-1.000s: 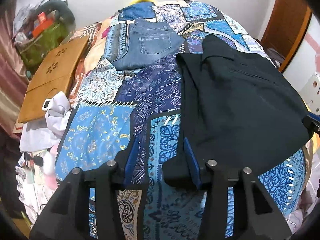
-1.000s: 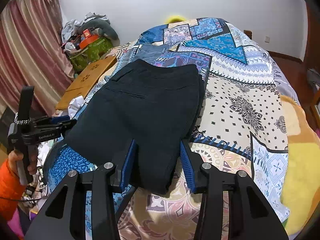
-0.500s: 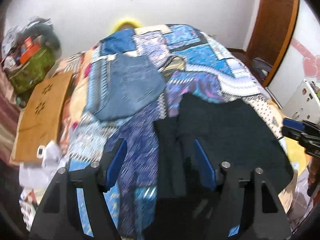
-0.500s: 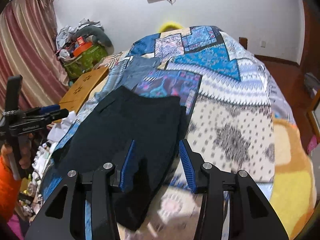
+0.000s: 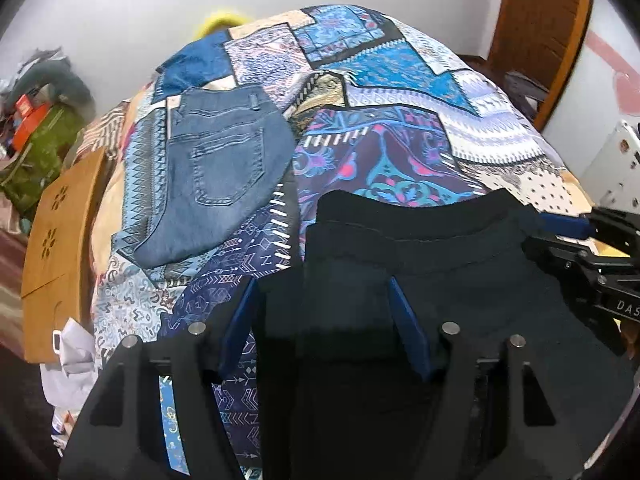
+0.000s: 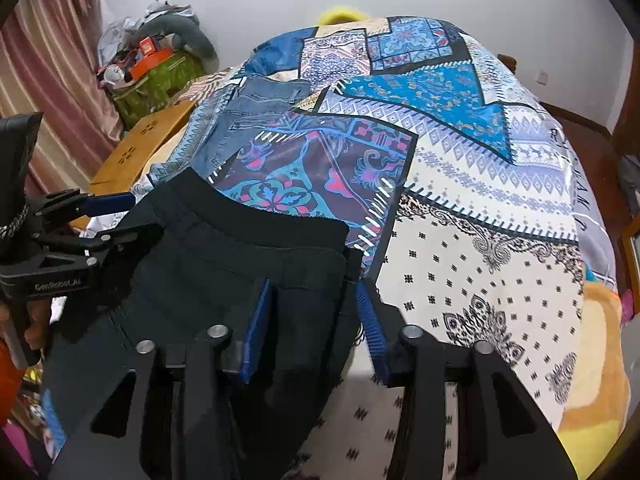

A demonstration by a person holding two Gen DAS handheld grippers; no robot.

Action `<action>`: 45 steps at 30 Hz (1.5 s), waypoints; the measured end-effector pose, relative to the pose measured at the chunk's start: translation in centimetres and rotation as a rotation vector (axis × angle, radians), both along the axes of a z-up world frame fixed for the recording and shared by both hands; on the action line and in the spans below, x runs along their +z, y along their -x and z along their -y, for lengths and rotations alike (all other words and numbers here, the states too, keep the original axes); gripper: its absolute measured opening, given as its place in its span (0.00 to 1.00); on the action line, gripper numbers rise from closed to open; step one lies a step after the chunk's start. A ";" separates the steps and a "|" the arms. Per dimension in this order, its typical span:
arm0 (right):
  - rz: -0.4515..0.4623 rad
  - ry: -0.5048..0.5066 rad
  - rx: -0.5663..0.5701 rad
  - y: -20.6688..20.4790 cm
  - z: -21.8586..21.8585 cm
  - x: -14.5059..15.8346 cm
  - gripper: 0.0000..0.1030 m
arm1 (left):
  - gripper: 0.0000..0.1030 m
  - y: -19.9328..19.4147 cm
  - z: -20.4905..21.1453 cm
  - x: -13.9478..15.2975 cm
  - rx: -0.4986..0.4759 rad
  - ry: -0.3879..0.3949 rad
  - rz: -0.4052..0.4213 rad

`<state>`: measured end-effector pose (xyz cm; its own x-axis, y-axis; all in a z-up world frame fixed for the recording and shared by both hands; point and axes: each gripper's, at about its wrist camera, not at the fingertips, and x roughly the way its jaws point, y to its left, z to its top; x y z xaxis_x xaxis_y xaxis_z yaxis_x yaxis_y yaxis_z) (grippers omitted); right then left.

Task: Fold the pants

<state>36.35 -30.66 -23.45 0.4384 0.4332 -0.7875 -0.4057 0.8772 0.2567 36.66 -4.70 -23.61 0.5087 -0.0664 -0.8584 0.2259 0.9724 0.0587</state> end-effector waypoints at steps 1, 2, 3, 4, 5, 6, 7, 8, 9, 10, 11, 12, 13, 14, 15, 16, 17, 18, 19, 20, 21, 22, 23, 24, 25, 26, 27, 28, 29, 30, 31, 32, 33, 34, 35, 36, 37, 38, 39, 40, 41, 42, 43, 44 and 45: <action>-0.003 -0.008 -0.005 -0.1 0.1 -0.1 0.34 | 0.66 0.1 -0.1 0.0 0.007 0.000 0.007; -0.007 -0.015 -0.011 -0.1 0.3 -0.1 0.33 | 0.66 0.2 -0.1 -0.1 0.010 -0.001 0.012; -0.009 -0.018 -0.016 -0.1 0.4 -0.1 0.33 | 0.66 0.2 -0.1 -0.1 0.006 -0.002 0.014; -0.007 -0.014 -0.020 0.0 0.4 0.0 0.33 | 0.66 0.3 -0.1 -0.1 0.001 -0.001 0.015; -0.005 -0.006 -0.022 0.1 0.4 0.1 0.33 | 0.66 0.2 0.0 0.0 -0.003 0.002 0.015; 0.002 0.008 -0.020 0.3 0.3 0.4 0.33 | 0.66 0.3 -0.1 0.2 -0.006 0.010 0.016; 0.008 0.020 -0.018 0.3 0.2 0.6 0.33 | 0.66 0.5 -0.3 0.6 -0.006 0.022 0.017; 0.014 0.031 -0.015 0.6 0.1 0.9 0.34 | 0.66 0.7 -0.5 0.9 -0.005 0.029 0.015; 0.022 0.039 -0.013 0.9 0.1 1.3 0.34 | 0.66 0.9 -0.7 1.3 -0.005 0.036 0.016; 0.026 0.045 -0.012 1.2 0.2 1.7 0.34 | 0.66 1.2 -1.0 1.8 -0.002 0.040 0.022; 0.027 0.047 -0.010 1.4 0.2 2.0 0.36 | 0.66 1.5 -1.2 2.3 0.001 0.038 0.033; 0.028 0.044 -0.007 1.7 0.3 2.5 0.40 | 0.66 1.9 -1.5 3.0 0.003 0.038 0.053; 0.034 0.035 -0.007 2.1 0.4 3.0 0.44 | 0.69 2.2 -1.8 3.5 0.003 0.042 0.063; 0.045 0.027 -0.010 2.6 0.6 3.5 0.50 | 0.71 2.5 -2.2 4.1 0.003 0.053 0.070; 0.056 0.021 -0.011 3.0 0.7 4.0 0.56 | 0.77 2.9 -2.8 4.8 0.003 0.075 0.078; 0.068 0.015 -0.012 3.3 0.7 4.5 0.59 | 0.83 3.2 -3.2 5.3 0.004 0.092 0.083; 0.081 0.008 -0.011 3.8 0.7 5.0 0.65 | 0.86 3.5 -3.8 5.8 0.008 0.113 0.090; 0.092 -0.002 -0.010 4.3 0.8 5.4 0.69 | 0.91 3.8 -4.1 6.1 0.011 0.126 0.093; 0.096 -0.012 -0.005 4.7 0.8 5.7 0.71 | 0.93 4.1 -4.6 6.2 0.014 0.141 0.090; 0.094 -0.028 0.000 5.2 0.8 5.8 0.73 | 0.94 4.3 -4.9 6.2 0.015 0.155 0.077; 0.087 -0.038 0.000 5.4 0.8 5.8 0.75 | 0.95 4.4 -5.2 6.1 0.015 0.165 0.063; 0.073 -0.048 -0.002 5.7 0.8 5.5 0.76 | 0.95 4.5 -5.6 5.6 0.016 0.182 0.034; 0.055 -0.051 -0.002 5.8 0.8 5.0 0.76 | 0.95 4.5 -5.7 5.1 0.017 0.194 0.010; 0.041 -0.049 -0.002 6.0 0.7 4.6 0.76 | 0.95 4.6 -5.9 4.6 0.019 0.205 -0.012; 0.024 -0.046 -0.002 6.1 0.7 4.0 0.76 | 0.95 4.5 -6.0 3.7 0.023 0.227 -0.054; 0.011 -0.044 -0.004 6.2 0.8 3.5 0.76 | 0.95 4.5 -6.1 3.0 0.027 0.243 -0.087; -0.009 -0.043 -0.007 6.2 0.8 2.8 0.76 | 0.95 4.4 -6.1 2.4 0.027 0.252 -0.112; -0.027 -0.043 -0.009 6.2 0.9 2.3 0.76 | 0.95 4.3 -5.9 1.7 0.018 0.260 -0.146; -0.045 -0.046 -0.013 6.1 1.0 1.7 0.76 | 0.95 4.0 -5.6 0.9 0.005 0.255 -0.175; -0.067 -0.057 -0.017 5.9 1.2 1.0 0.76 | 0.95 3.9 -5.4 0.4 -0.001 0.247 -0.190; -0.087 -0.074 -0.021 5.7 1.3 0.6 0.76 | 0.95 3.6 -5.2 -0.1 -0.006 0.244 -0.209; -0.109 -0.100 -0.028 5.4 1.6 0.2 0.76 | 0.95 3.3 -5.0 -0.5 -0.010 0.258 -0.229; -0.131 -0.128 -0.036 5.1 1.8 -0.1 0.76 | 0.95 3.0 -4.8 -0.8 -0.014 0.277 -0.245; -0.148 -0.148 -0.038 4.8 1.9 -0.3 0.76 | 0.95 2.7 -4.6 -0.9 -0.017 0.290 -0.257; -0.159 -0.159 -0.038 4.6 1.9 -0.5 0.76 | 0.95 2.3 -4.5 -1.0 -0.020 0.295 -0.265; -0.171 -0.168 -0.035 4.3 1.9 -0.7 0.76 | 0.95 1.9 -4.2 -1.2 -0.023 0.296 -0.276; -0.181 -0.176 -0.031 4.1 1.8 -0.9 0.76 | 0.95 1.6 -4.0 -1.5 -0.028 0.298 -0.287; -0.191 -0.185 -0.028 3.9 1.7 -1.1 0.76 | 0.95 1.2 -3.7 -1.8 -0.036 0.309 -0.304; -0.197 -0.191 -0.021 3.7 1.5 -1.1 0.77 | 0.96 0.9 -3.7 -2.0 -0.036 0.318 -0.312; -0.201 -0.191 -0.011 3.5 1.3 -1.2 0.78 | 0.98 0.6 -3.6 -2.3 -0.030 0.324 -0.321; -0.204 -0.192 -0.005 3.3 1.1 -1.2 0.78 | 0.98 0.3 -3.5 -2.5 -0.027 0.331 -0.330; -0.211 -0.198 0.003 3.1 1.0 -1.2 0.78 | 0.98 0.0 -3.6 -2.6 -0.023 0.341 -0.337; -0.218 -0.204 0.008 2.9 0.8 -1.3 0.78 | 0.98 -0.3 -3.6 -2.8 -0.020 0.350 -0.343; -0.224 -0.208 0.013 2.7 0.6 -1.3 0.76 | 0.98 -0.5 -3.6 -2.9 -0.018 0.360 -0.353; -0.228 -0.213 0.021 2.6 0.4 -1.4 0.76 | 0.98 -0.7 -3.6 -2.9 -0.022 0.364 -0.354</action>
